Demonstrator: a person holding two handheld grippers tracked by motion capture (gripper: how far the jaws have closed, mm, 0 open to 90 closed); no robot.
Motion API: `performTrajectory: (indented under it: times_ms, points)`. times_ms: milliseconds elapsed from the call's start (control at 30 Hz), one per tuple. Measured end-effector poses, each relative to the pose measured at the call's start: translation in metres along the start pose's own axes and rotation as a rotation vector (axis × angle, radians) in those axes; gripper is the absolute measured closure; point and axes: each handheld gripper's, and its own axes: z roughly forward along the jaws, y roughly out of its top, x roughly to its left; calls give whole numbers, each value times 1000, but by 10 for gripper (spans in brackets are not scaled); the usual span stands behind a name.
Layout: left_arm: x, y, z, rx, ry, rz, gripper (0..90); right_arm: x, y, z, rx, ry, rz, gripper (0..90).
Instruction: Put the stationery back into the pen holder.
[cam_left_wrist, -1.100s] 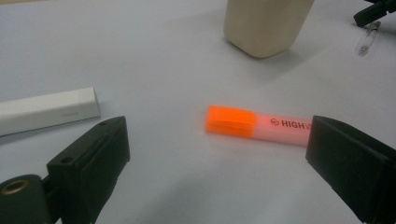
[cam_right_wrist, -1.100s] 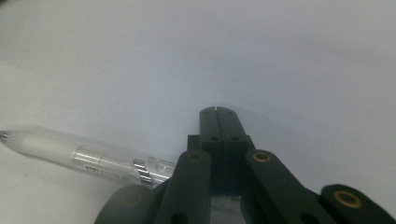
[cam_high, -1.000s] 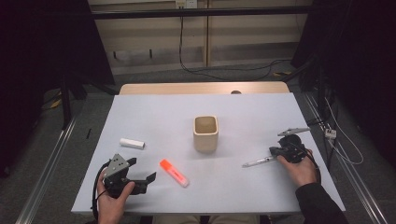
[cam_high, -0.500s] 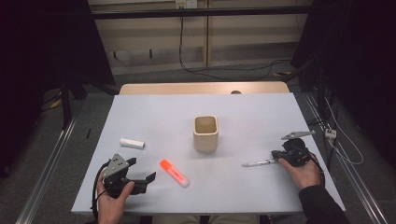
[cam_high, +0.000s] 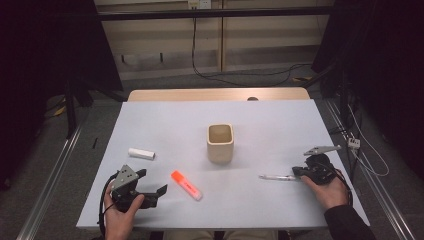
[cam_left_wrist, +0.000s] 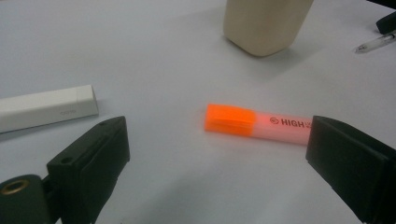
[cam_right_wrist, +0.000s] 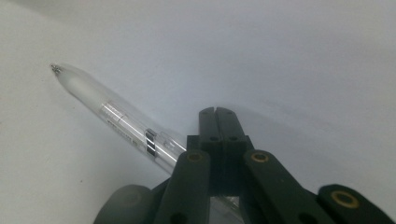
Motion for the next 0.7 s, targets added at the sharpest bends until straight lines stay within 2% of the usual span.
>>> performTrajectory:
  times_ms: [700]
  points:
    - [0, 0, 0, 3, 0, -4, 59, 4, -6, -5, -2, 0, -3, 900]
